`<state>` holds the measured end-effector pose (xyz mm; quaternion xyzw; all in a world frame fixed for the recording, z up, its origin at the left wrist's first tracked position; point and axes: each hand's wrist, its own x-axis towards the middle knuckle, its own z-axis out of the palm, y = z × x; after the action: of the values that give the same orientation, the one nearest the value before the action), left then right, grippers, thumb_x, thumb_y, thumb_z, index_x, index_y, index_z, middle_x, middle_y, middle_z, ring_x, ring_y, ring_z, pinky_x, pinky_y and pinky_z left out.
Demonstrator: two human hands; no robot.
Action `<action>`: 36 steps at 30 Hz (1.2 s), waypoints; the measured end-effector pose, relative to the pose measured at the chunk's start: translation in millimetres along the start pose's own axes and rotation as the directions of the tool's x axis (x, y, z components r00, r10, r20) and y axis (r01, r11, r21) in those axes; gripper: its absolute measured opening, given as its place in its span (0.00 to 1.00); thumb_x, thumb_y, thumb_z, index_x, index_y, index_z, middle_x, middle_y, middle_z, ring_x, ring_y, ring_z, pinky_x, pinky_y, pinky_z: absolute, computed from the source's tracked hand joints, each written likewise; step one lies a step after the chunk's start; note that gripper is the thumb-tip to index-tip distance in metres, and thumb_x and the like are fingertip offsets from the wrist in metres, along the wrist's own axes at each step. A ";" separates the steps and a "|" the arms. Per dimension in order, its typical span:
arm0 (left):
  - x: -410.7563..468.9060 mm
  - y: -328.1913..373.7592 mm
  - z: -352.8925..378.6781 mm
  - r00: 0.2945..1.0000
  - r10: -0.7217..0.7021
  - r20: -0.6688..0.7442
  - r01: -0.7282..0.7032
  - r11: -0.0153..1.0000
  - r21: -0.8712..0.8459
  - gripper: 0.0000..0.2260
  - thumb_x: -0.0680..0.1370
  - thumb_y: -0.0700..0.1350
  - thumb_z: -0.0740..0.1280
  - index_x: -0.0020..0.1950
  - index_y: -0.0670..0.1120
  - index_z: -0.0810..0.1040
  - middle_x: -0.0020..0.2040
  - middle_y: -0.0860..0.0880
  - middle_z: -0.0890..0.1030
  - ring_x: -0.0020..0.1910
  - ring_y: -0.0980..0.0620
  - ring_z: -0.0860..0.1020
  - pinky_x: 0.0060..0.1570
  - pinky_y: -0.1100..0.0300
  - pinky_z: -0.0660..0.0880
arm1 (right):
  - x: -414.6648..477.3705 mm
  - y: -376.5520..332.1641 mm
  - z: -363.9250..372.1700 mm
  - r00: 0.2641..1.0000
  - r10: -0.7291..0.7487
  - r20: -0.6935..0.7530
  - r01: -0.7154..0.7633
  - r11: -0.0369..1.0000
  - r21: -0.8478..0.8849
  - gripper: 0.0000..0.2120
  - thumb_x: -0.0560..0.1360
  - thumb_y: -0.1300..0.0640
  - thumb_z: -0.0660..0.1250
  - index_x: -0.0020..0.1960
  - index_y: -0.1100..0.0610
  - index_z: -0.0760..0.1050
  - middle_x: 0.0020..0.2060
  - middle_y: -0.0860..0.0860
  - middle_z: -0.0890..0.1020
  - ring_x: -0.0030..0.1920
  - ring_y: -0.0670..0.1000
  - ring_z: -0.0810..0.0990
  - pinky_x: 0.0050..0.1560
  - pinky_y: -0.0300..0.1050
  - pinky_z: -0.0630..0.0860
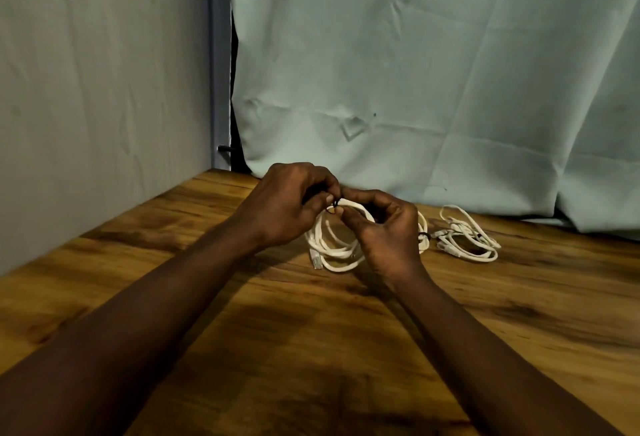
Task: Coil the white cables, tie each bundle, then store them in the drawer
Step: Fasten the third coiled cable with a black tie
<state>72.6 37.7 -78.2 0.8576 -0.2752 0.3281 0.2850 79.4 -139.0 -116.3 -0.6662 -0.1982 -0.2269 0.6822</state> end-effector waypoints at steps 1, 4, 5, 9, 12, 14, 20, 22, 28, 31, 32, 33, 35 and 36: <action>0.2 0.0 -1.2 1.000 0.012 0.004 -0.012 1.000 0.023 0.04 0.78 0.44 0.71 0.51 0.51 0.84 0.43 0.53 0.84 0.40 0.55 0.80 0.42 0.51 0.78 | 0.4 0.2 0.0 1.000 0.012 -0.008 -0.012 1.000 0.017 0.12 0.71 0.70 0.76 0.54 0.64 0.84 0.51 0.55 0.88 0.54 0.50 0.87 0.54 0.42 0.82; 1.3 0.6 -2.1 1.000 0.003 0.003 -0.003 0.997 0.077 0.04 0.78 0.44 0.70 0.50 0.51 0.84 0.41 0.53 0.83 0.39 0.55 0.79 0.43 0.53 0.77 | 1.9 0.1 -0.6 0.999 0.037 -0.036 -0.035 0.997 0.062 0.13 0.71 0.70 0.76 0.55 0.65 0.84 0.51 0.55 0.88 0.53 0.50 0.87 0.55 0.43 0.82; 1.2 1.2 -1.5 1.000 -0.005 0.005 0.005 0.996 0.093 0.04 0.78 0.44 0.70 0.50 0.51 0.84 0.41 0.53 0.84 0.38 0.55 0.79 0.42 0.53 0.77 | 1.5 -0.7 -0.9 0.999 0.037 -0.038 -0.035 0.997 0.064 0.13 0.71 0.70 0.76 0.55 0.65 0.84 0.51 0.55 0.88 0.53 0.49 0.87 0.54 0.41 0.82; 1.3 2.3 1.1 0.998 -0.063 -0.033 0.065 0.995 0.073 0.04 0.75 0.44 0.72 0.48 0.52 0.85 0.35 0.54 0.82 0.35 0.58 0.78 0.38 0.57 0.75 | -0.7 -2.1 -0.6 0.999 0.014 -0.040 -0.012 0.999 0.046 0.13 0.71 0.69 0.76 0.56 0.65 0.84 0.51 0.54 0.88 0.53 0.46 0.86 0.53 0.38 0.81; 1.1 2.9 0.9 0.990 -0.125 -0.066 0.126 0.992 0.017 0.04 0.75 0.43 0.74 0.48 0.51 0.86 0.32 0.58 0.79 0.32 0.61 0.77 0.34 0.63 0.70 | -2.6 -1.7 1.5 0.999 -0.014 -0.048 0.015 1.000 0.026 0.12 0.72 0.69 0.76 0.55 0.65 0.84 0.51 0.55 0.88 0.54 0.48 0.86 0.56 0.43 0.82; 0.8 3.1 0.3 0.991 -0.120 -0.066 0.122 0.992 0.020 0.04 0.75 0.43 0.74 0.47 0.51 0.86 0.32 0.58 0.79 0.32 0.62 0.77 0.34 0.64 0.69 | -3.2 -1.5 2.1 0.998 -0.025 -0.052 0.025 1.000 0.012 0.12 0.72 0.69 0.76 0.55 0.64 0.84 0.50 0.54 0.88 0.54 0.49 0.86 0.56 0.44 0.82; 0.0 4.8 -0.6 0.999 -0.029 -0.022 0.031 0.993 0.110 0.05 0.75 0.42 0.74 0.49 0.49 0.86 0.37 0.55 0.83 0.36 0.61 0.78 0.38 0.60 0.75 | -2.9 -2.0 1.5 0.999 -0.031 -0.039 0.031 1.000 0.003 0.12 0.72 0.70 0.76 0.55 0.63 0.84 0.50 0.54 0.88 0.53 0.48 0.86 0.54 0.41 0.82; 0.0 2.9 0.1 0.999 -0.028 -0.021 0.030 0.994 0.104 0.05 0.75 0.42 0.74 0.50 0.49 0.86 0.38 0.54 0.83 0.37 0.61 0.79 0.38 0.58 0.76 | -2.9 -1.6 1.4 0.999 -0.044 -0.023 0.044 0.999 -0.009 0.12 0.72 0.70 0.76 0.55 0.63 0.84 0.49 0.53 0.88 0.53 0.48 0.86 0.54 0.42 0.82; -0.6 -2.4 0.4 0.999 0.014 -0.043 -0.012 0.998 0.054 0.05 0.77 0.43 0.74 0.51 0.50 0.84 0.41 0.55 0.84 0.39 0.58 0.81 0.42 0.52 0.79 | -4.0 -5.2 3.5 0.998 -0.060 0.031 0.061 0.998 -0.029 0.12 0.72 0.70 0.75 0.54 0.62 0.85 0.49 0.52 0.88 0.52 0.48 0.87 0.53 0.40 0.81; -1.7 -4.2 0.2 0.997 0.063 -0.038 -0.061 0.998 0.032 0.05 0.77 0.43 0.73 0.52 0.49 0.82 0.43 0.55 0.84 0.40 0.59 0.82 0.42 0.52 0.80 | -3.6 -6.8 3.3 0.997 -0.059 0.044 0.060 0.998 -0.032 0.12 0.72 0.70 0.75 0.54 0.61 0.85 0.48 0.52 0.88 0.52 0.48 0.87 0.54 0.43 0.82; -2.2 -4.2 0.3 0.995 0.089 -0.034 -0.087 0.995 0.043 0.06 0.78 0.43 0.73 0.53 0.49 0.81 0.43 0.55 0.84 0.41 0.57 0.82 0.42 0.51 0.79 | -3.5 -7.8 2.7 0.997 -0.056 0.049 0.058 0.998 -0.027 0.12 0.72 0.71 0.75 0.54 0.61 0.85 0.48 0.51 0.88 0.51 0.48 0.87 0.53 0.42 0.82; -2.6 -4.0 0.2 0.992 0.119 -0.029 -0.117 0.991 0.063 0.06 0.78 0.43 0.72 0.54 0.48 0.79 0.44 0.54 0.83 0.41 0.56 0.81 0.42 0.51 0.79 | -3.4 -9.3 2.1 0.997 -0.052 0.055 0.053 0.999 -0.014 0.12 0.72 0.71 0.75 0.54 0.62 0.85 0.47 0.51 0.88 0.50 0.47 0.87 0.52 0.39 0.81; -4.0 -2.6 0.3 0.981 0.192 -0.020 -0.189 0.975 0.121 0.06 0.79 0.41 0.69 0.54 0.46 0.76 0.45 0.53 0.81 0.40 0.54 0.78 0.39 0.56 0.74 | -3.2 -12.3 1.7 0.997 -0.035 0.070 0.033 0.999 0.025 0.12 0.72 0.73 0.74 0.53 0.64 0.85 0.46 0.51 0.88 0.49 0.46 0.87 0.48 0.35 0.80; -4.8 -1.2 0.3 0.973 0.229 -0.013 -0.224 0.962 0.154 0.06 0.79 0.39 0.69 0.53 0.45 0.74 0.44 0.52 0.79 0.39 0.54 0.76 0.37 0.59 0.70 | -3.4 -13.4 1.5 0.997 -0.028 0.078 0.025 0.999 0.038 0.12 0.72 0.73 0.74 0.54 0.64 0.85 0.46 0.51 0.88 0.49 0.46 0.87 0.47 0.35 0.80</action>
<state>70.4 39.7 -82.2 0.8345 -0.3412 0.3917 0.1836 69.1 -137.5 -107.3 -0.6592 -0.2379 -0.2059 0.6830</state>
